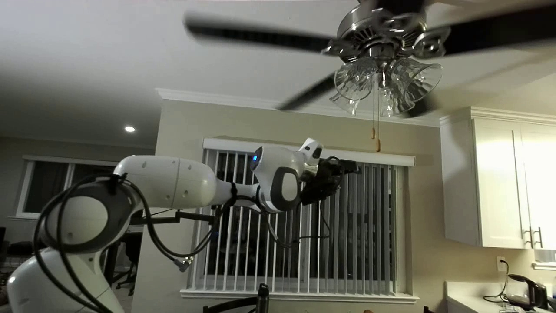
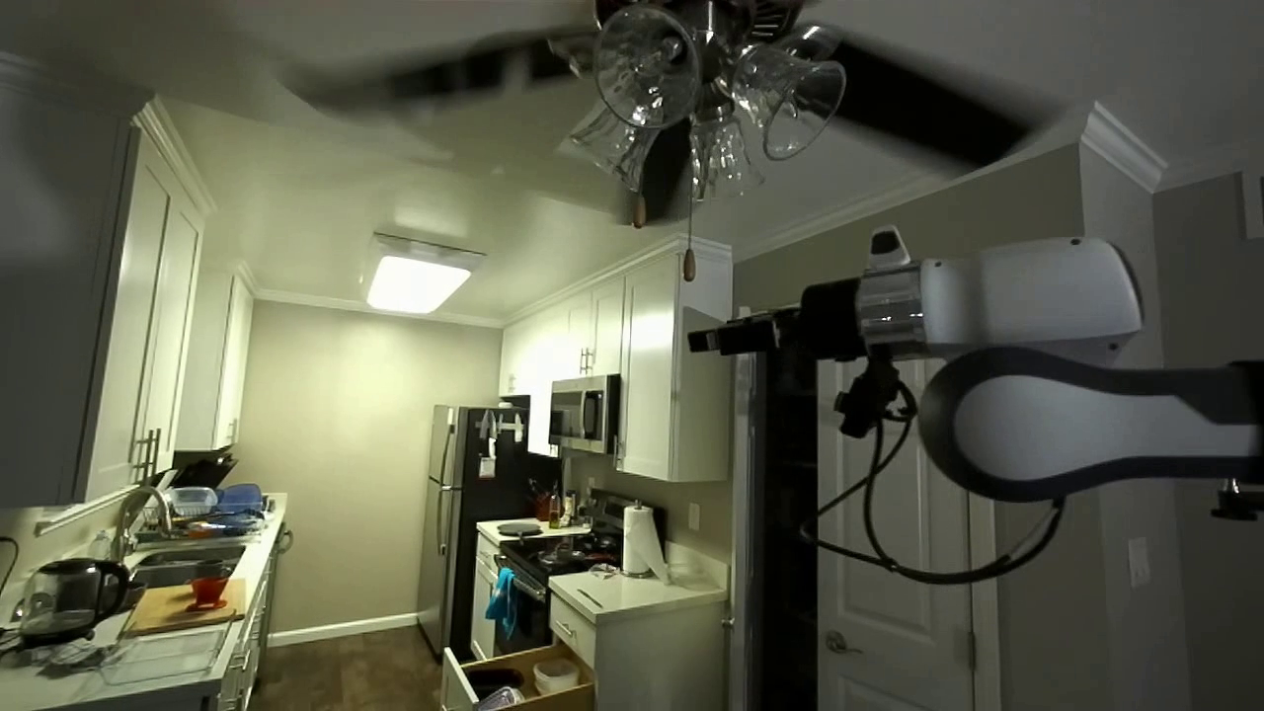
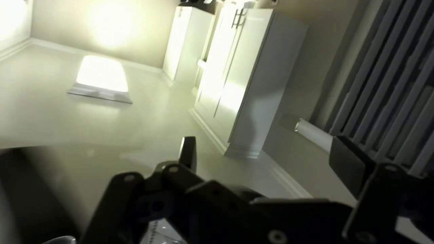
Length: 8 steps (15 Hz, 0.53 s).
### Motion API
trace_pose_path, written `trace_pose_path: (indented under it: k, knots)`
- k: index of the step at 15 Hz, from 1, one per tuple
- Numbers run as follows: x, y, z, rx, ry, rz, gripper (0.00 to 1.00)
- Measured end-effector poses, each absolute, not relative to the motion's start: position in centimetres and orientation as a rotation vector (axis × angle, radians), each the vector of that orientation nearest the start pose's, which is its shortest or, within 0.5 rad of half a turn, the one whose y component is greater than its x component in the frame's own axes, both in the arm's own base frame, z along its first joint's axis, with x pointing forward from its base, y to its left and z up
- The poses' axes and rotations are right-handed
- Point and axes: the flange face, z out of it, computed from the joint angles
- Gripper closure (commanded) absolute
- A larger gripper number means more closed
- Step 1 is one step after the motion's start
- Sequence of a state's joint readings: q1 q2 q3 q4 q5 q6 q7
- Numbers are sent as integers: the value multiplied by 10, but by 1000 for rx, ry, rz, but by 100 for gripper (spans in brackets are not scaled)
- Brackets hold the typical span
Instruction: Turn on the chandelier.
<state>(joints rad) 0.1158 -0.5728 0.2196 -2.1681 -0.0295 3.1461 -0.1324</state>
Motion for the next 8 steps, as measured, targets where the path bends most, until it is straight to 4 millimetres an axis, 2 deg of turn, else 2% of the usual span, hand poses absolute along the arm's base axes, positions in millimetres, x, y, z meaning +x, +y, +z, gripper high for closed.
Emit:
trace_pose_path:
  k: [3,5,8]
  knots:
    - [398,154,803,-2103,-439,-2304,0]
    - [408,151,813,-2068,-356,-2355,0]
    - [404,174,827,-2014,-350,-2376,0]
